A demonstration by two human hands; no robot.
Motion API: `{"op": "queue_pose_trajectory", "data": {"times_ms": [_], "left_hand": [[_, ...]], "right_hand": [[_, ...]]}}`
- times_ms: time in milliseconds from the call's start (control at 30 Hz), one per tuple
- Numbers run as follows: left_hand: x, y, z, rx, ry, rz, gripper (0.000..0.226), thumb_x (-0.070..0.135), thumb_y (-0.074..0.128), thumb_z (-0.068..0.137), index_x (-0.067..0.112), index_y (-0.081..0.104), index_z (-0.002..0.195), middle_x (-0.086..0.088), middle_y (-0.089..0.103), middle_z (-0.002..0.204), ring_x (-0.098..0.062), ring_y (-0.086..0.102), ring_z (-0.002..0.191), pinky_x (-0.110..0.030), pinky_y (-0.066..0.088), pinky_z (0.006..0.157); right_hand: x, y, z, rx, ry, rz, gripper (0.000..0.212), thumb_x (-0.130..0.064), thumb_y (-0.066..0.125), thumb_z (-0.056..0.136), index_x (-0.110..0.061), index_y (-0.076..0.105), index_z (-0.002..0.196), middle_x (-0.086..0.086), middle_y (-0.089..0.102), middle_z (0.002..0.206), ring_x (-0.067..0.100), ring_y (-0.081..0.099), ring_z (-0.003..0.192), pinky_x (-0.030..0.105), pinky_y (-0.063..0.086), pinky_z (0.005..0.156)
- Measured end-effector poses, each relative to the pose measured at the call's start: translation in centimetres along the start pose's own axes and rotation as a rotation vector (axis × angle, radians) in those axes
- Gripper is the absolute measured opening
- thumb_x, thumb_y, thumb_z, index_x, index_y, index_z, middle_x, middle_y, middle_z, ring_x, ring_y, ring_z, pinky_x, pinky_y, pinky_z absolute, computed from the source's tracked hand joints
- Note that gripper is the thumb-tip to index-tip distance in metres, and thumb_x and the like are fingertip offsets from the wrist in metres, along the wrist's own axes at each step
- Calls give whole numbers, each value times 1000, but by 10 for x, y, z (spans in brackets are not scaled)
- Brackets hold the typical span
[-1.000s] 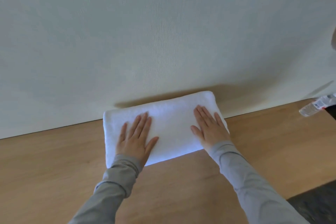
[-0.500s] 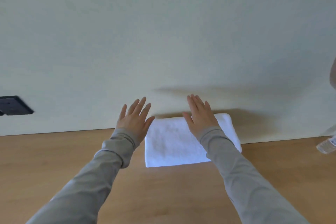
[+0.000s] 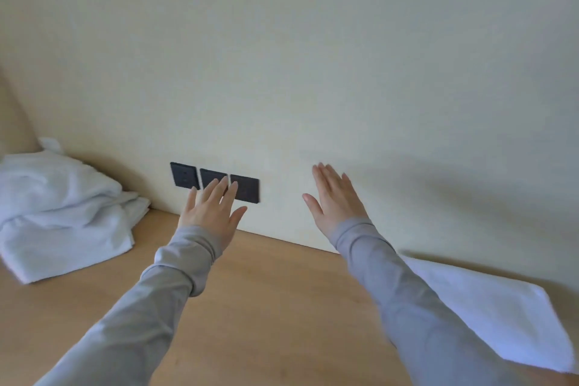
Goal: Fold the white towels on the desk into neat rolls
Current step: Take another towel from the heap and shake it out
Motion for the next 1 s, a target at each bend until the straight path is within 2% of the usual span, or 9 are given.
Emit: {"op": "queue_pose_trajectory", "data": {"times_ms": [167,233,400,667,867,1000], "left_hand": [[-174,-24,-51,40,-170,-8,55,45,19,99,23,17,149,5,14,157,-13,9,144,-42,4,118],[-232,-29,-73,40,-241,9,56,46,20,99,22,17,149,5,16,157,-14,11,144,-42,3,118],[-340,-32,-117,55,-382,73,57,47,19,99,21,15,149,3,19,156,-15,15,143,-41,9,117],[-448,-11,-124,90,-471,27,57,47,23,98,21,19,149,5,22,155,-14,17,143,-39,12,117],[-514,23,-73,83,-451,48,53,43,30,98,19,30,146,3,32,151,-15,25,140,-38,16,116],[-548,49,-36,59,-424,9,53,43,32,98,18,31,145,3,35,150,-15,29,138,-35,21,114]], "right_hand": [[-186,11,39,59,-208,98,56,-35,30,99,-7,19,146,8,22,154,20,16,143,36,10,117],[-252,16,51,71,-274,125,56,-35,32,99,-6,21,146,10,24,153,21,19,142,37,11,116],[-366,32,72,55,-399,155,56,-36,31,99,-4,24,145,11,27,152,23,20,142,40,13,116],[-441,90,128,-22,-394,182,57,-38,30,99,-10,18,147,6,21,155,17,14,143,35,8,117],[-463,159,183,-82,-337,224,58,-39,31,98,-12,17,147,4,20,155,16,13,143,30,6,115],[-468,196,212,-160,-244,264,57,-38,34,98,-13,19,147,3,22,154,20,18,142,30,12,115]]}}
Point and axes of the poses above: each hand's wrist, its own z-axis towards the middle knuckle, its own y-axis out of the palm, x = y × z, the point moved 4 cm from there along z, towards the middle knuckle
